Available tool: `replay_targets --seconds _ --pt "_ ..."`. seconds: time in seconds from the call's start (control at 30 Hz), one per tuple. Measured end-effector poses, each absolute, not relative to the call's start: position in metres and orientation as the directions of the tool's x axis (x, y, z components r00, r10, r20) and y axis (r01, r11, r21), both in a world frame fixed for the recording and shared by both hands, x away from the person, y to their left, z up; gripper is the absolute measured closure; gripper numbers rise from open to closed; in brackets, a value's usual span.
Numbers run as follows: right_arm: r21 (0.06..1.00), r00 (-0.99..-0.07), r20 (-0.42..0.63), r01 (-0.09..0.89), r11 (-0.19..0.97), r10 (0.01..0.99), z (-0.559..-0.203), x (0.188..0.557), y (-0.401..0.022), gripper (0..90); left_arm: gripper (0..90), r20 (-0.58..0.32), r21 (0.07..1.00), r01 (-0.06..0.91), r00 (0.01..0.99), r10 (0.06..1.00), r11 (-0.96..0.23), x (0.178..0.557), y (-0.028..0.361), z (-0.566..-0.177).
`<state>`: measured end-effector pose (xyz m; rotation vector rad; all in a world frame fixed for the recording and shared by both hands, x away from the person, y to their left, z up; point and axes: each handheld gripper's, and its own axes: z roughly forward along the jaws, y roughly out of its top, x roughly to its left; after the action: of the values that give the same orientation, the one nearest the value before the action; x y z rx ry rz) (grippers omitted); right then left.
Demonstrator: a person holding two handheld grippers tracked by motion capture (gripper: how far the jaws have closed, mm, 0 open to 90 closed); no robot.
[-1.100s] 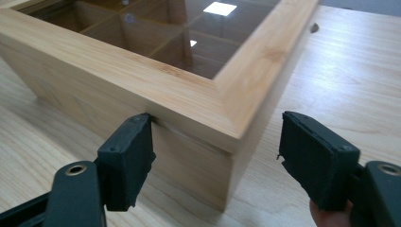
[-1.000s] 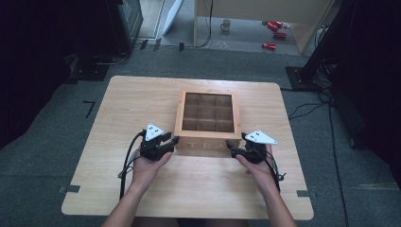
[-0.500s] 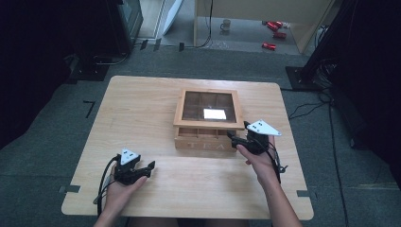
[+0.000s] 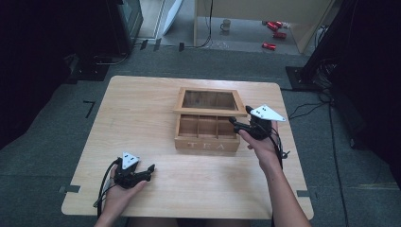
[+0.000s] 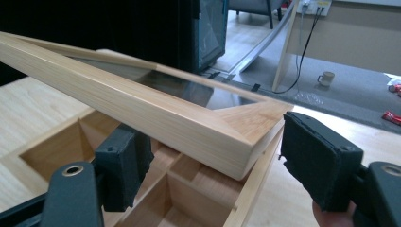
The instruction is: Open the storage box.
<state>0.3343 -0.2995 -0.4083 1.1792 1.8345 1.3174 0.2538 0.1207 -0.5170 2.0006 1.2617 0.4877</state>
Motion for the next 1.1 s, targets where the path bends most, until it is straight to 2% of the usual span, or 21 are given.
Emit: replay_targets --seconds 0.53,0.9,1.1 --pt "0.954 -0.432 0.052 0.289 0.083 0.901 -0.37 0.376 -0.308 26.2 30.3 -0.074 0.737 0.624 0.459 0.886 -0.261 0.253 0.121 -0.517" --pt "0.97 -0.435 0.095 0.244 0.016 0.895 -0.363 0.402 -0.312 32.0 30.4 -0.081 0.737 0.625 0.46 0.884 -0.258 0.253 0.121 -0.517" --pt "0.969 -0.418 0.082 0.245 0.026 0.905 -0.367 0.415 -0.315 37.2 30.5 -0.089 0.739 0.624 0.462 0.882 -0.252 0.253 0.122 -0.517"
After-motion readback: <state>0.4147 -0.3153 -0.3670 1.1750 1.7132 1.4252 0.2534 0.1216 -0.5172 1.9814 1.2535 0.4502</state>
